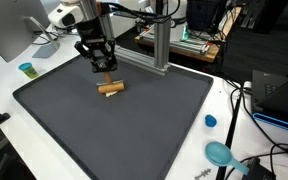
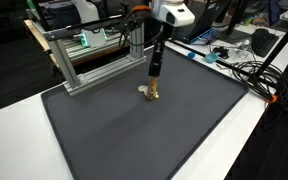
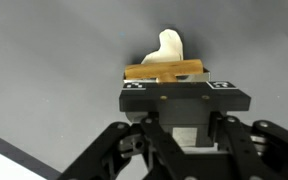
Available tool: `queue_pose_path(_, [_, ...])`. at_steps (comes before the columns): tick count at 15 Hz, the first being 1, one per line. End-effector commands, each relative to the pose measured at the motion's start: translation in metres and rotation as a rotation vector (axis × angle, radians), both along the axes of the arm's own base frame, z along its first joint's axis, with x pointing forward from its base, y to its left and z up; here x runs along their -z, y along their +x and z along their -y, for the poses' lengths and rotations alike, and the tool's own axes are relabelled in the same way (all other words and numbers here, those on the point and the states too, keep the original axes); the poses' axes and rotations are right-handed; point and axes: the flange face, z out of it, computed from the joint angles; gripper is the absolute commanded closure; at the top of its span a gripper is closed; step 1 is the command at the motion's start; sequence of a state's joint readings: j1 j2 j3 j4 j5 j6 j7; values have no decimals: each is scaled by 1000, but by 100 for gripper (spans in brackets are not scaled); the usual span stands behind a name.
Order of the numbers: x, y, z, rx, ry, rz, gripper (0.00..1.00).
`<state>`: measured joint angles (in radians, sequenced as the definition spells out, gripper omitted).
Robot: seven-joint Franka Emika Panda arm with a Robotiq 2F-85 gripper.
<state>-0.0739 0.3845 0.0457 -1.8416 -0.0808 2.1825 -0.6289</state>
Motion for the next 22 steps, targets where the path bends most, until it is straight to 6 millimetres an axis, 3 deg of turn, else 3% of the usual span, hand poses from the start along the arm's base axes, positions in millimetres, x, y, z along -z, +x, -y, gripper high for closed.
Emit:
queue_pose_path(1, [28,-3,19,4,-84,-91,78])
queue_pose_path(7, [61,-16,14,3,-160,-176,78])
queue_pose_path(9, [57,-17,17,11,-183,-190,78])
queue_pose_path(10, [42,-17,18,4,-181,-169,78])
queue_pose_path(13, [-33,-41,24,-151,-185,-62,78])
queue_pose_path(15, [-63,-49,27,-249,-182,-47,78])
queue_pose_path(19, [-86,-47,6,-461,-136,-11,78])
queue_pose_path(22, [-91,-45,-7,-616,-102,-4,78])
